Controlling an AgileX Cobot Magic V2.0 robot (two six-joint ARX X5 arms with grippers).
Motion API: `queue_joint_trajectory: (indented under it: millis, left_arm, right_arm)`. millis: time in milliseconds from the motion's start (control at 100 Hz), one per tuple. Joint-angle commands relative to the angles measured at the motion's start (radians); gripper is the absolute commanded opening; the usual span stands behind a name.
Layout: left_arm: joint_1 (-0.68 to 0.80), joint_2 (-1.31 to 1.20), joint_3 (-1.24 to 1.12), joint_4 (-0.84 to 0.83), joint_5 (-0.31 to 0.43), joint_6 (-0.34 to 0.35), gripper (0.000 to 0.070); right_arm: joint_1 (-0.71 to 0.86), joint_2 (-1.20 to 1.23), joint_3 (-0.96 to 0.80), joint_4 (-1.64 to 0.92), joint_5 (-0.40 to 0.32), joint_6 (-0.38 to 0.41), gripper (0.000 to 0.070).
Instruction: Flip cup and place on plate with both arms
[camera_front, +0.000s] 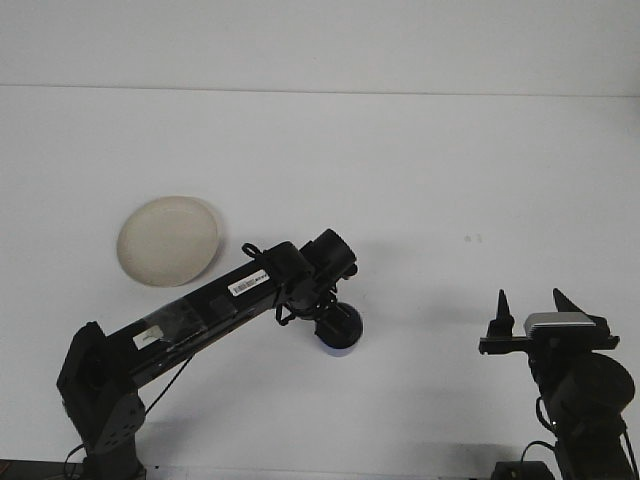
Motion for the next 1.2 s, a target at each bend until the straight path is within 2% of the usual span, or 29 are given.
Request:
queue_joint_trajectory:
  millis: [0, 40, 230, 500, 620, 810, 1190]
  left_arm:
    - [-0.007, 0.023, 0.025, -0.004, 0.002, 0.009, 0.0052]
    - [-0.006, 0.023, 0.025, -0.004, 0.002, 0.011, 0.0000]
    - [-0.006, 0.023, 0.027, -0.010, 0.002, 0.018, 0.0006]
    - [0.023, 0.018, 0.142, -0.148, -0.002, 0.088, 0.0006]
    - [0.064, 0.016, 0.235, -0.227, -0.047, 0.099, 0.0006]
    - [0.166, 0.014, 0.375, -0.327, -0.161, 0.110, 0.0006]
    - [0.503, 0.013, 0.436, -0.344, -0.162, 0.113, 0.0006]
  right_arm:
    - [-0.001, 0.003, 0.008, 0.011, 0.001, 0.010, 0.0547]
    - [-0.001, 0.003, 0.008, 0.011, 0.001, 0.010, 0.0547]
    - [-0.001, 0.003, 0.008, 0.011, 0.001, 0.010, 0.0547]
    - [-0.001, 0.003, 0.008, 0.011, 0.001, 0.010, 0.0547]
    - [-0.001, 0.003, 0.008, 0.011, 0.001, 0.010, 0.0547]
    - [-0.001, 0.003, 0.008, 0.011, 0.001, 0.010, 0.0547]
    - [-0.001, 0.003, 0.008, 0.012, 0.001, 0.010, 0.0547]
